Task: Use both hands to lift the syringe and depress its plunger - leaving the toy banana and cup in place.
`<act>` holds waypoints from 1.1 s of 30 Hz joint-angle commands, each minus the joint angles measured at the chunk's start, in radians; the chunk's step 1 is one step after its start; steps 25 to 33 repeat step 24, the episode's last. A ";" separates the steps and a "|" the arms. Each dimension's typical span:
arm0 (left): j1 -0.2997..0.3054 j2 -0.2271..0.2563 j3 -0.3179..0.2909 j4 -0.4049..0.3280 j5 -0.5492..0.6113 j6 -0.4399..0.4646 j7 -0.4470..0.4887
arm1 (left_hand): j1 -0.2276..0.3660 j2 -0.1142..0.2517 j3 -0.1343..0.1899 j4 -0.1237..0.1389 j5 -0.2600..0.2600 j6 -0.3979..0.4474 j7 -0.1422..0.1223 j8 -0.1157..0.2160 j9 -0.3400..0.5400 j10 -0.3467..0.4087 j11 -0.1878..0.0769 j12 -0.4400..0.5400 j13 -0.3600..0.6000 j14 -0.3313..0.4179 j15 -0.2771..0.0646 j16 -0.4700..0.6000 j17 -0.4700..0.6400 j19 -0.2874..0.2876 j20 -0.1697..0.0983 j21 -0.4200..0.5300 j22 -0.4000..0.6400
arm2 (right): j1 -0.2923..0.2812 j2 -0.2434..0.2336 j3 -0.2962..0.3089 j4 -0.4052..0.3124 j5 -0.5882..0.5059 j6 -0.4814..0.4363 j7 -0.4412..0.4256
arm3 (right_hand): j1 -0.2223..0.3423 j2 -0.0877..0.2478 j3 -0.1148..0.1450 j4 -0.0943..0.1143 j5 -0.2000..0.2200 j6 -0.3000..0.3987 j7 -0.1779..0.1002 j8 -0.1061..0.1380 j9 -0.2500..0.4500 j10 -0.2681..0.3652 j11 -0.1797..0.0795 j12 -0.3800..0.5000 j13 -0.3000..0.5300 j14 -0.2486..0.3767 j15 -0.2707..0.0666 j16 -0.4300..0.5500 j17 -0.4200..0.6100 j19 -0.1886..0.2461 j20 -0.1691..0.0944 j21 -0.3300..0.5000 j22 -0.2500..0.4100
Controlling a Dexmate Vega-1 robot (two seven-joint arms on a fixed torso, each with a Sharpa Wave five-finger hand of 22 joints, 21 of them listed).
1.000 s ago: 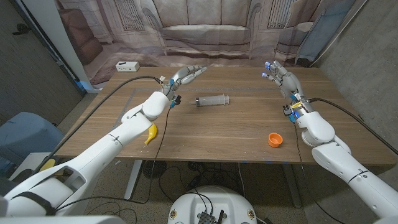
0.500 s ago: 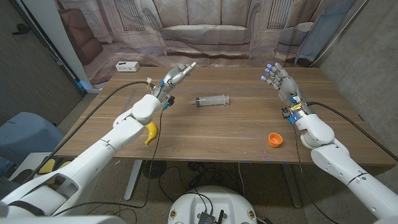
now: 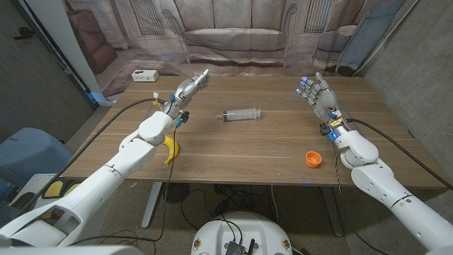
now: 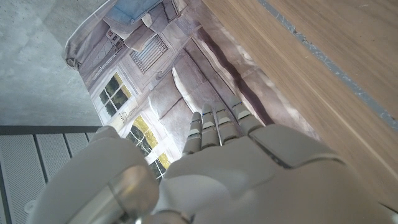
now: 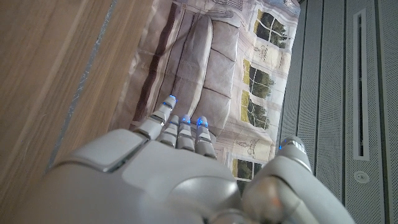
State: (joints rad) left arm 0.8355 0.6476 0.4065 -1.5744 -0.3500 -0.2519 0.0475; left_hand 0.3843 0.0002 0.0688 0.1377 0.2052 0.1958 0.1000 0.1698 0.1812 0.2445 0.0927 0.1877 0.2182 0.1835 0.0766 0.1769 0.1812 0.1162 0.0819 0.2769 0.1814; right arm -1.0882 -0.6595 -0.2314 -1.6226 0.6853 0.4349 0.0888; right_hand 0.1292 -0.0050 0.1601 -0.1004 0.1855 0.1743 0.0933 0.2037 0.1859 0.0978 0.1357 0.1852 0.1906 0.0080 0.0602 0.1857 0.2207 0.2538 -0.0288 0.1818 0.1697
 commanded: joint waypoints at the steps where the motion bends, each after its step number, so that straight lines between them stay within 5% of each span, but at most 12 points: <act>1: 0.007 -0.012 -0.025 0.082 -0.110 -0.029 -0.054 | -0.009 -0.003 -0.004 0.001 0.009 -0.003 0.001 0.006 0.001 -0.003 0.001 0.000 0.001 -0.006 0.000 0.001 0.003 -0.003 -0.009 -0.006 0.000 | 0.018 0.031 -0.005 0.067 0.013 0.023 0.008 | -0.011 -0.005 -0.005 -0.001 0.009 -0.016 0.000 -0.008 0.002 -0.001 -0.002 0.007 0.002 0.004 -0.005 0.010 0.001 0.008 -0.007 0.009 0.003; 10: 0.014 0.007 -0.039 0.113 -0.148 -0.042 -0.090 | -0.012 -0.004 -0.007 -0.001 0.011 -0.003 0.006 0.009 0.001 0.001 0.009 0.006 -0.002 -0.005 0.007 0.005 0.002 0.000 -0.014 -0.009 0.000 | 0.025 0.061 -0.022 0.104 -0.016 0.050 -0.017 | -0.015 -0.011 -0.010 -0.001 0.011 -0.049 -0.005 -0.019 0.001 -0.001 -0.006 0.009 0.002 0.008 -0.004 0.013 -0.002 0.019 -0.009 0.013 0.002; 33: -0.005 -0.002 -0.039 0.184 -0.156 -0.096 -0.121 | -0.013 -0.003 -0.009 -0.004 0.014 -0.003 0.010 0.012 0.000 -0.001 0.007 0.008 -0.004 -0.005 0.006 0.007 0.002 0.001 -0.022 -0.014 -0.001 | 0.037 0.070 -0.045 0.066 -0.053 0.020 -0.070 | -0.014 -0.014 -0.012 -0.003 0.012 -0.045 -0.001 -0.016 0.001 0.006 -0.001 0.012 0.002 0.012 -0.003 0.014 -0.003 0.019 -0.006 0.013 0.002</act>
